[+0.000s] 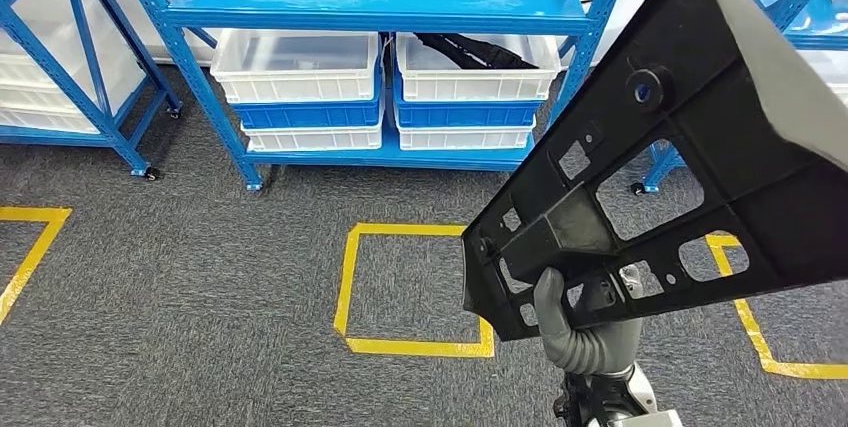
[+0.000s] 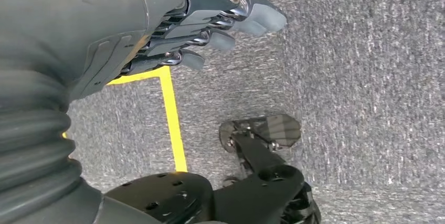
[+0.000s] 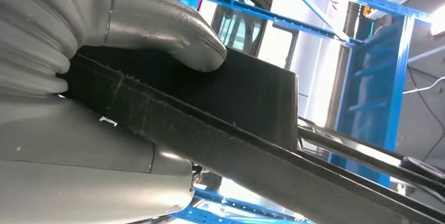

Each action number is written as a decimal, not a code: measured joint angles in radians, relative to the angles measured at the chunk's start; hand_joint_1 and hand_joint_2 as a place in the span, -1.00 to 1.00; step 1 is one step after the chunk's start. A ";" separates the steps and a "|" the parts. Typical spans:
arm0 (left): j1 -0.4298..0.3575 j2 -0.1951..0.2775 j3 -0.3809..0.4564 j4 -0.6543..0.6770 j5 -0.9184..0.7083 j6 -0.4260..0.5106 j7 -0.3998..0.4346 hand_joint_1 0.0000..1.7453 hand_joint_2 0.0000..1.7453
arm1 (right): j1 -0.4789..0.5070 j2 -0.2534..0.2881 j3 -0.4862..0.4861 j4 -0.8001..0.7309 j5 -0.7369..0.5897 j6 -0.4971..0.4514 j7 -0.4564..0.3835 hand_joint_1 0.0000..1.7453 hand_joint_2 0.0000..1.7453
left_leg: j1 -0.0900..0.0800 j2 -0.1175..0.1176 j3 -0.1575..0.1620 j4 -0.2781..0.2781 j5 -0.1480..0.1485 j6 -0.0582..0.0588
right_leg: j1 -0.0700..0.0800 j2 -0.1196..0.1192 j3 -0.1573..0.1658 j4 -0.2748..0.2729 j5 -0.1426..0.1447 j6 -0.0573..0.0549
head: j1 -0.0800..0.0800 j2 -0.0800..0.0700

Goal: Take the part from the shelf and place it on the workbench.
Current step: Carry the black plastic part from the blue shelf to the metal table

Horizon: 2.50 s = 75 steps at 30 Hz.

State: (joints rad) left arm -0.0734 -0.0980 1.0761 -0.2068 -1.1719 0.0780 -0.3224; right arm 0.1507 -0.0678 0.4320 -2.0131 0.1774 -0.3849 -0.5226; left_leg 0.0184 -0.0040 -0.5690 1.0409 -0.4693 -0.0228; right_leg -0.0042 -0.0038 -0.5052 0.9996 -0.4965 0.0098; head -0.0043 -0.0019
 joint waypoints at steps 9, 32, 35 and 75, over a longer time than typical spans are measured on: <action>-0.001 -0.006 0.000 0.000 0.000 0.003 -0.004 -1.00 1.00 | 0.000 -0.001 0.000 -0.002 0.013 0.001 0.001 1.00 1.00 | -0.016 0.000 -0.021 -0.008 0.012 0.020 | -0.004 0.000 -0.016 -0.004 0.014 0.024 | 0.000 0.000; -0.002 -0.025 0.000 -0.001 -0.006 0.019 0.005 -1.00 1.00 | 0.018 -0.009 0.000 -0.006 0.082 -0.017 0.012 1.00 1.00 | 0.023 -0.022 -0.027 -0.047 0.057 0.012 | -0.048 0.011 -0.041 0.026 0.011 0.106 | 0.008 0.000; 0.000 -0.024 0.000 -0.001 -0.008 0.020 0.005 -1.00 1.00 | 0.021 -0.010 -0.001 -0.006 0.084 -0.019 0.013 1.00 1.00 | 0.022 -0.031 -0.031 -0.048 0.064 -0.013 | -0.042 0.017 -0.028 0.001 0.022 0.070 | 0.009 0.000; 0.001 -0.030 0.000 0.000 -0.023 0.027 -0.003 -1.00 1.00 | 0.030 -0.022 -0.001 -0.010 0.104 -0.017 0.013 1.00 1.00 | -0.006 0.008 -0.148 0.226 -0.057 0.002 | -0.014 -0.063 -0.031 0.000 0.030 0.002 | -0.004 0.000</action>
State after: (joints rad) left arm -0.0724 -0.1285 1.0765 -0.2068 -1.1945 0.1050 -0.3258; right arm 0.1810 -0.0900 0.4312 -2.0230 0.2811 -0.4015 -0.5097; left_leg 0.0124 0.0037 -0.7171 1.2667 -0.5263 -0.0210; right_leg -0.0187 -0.0669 -0.5359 0.9997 -0.4669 0.0117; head -0.0082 -0.0019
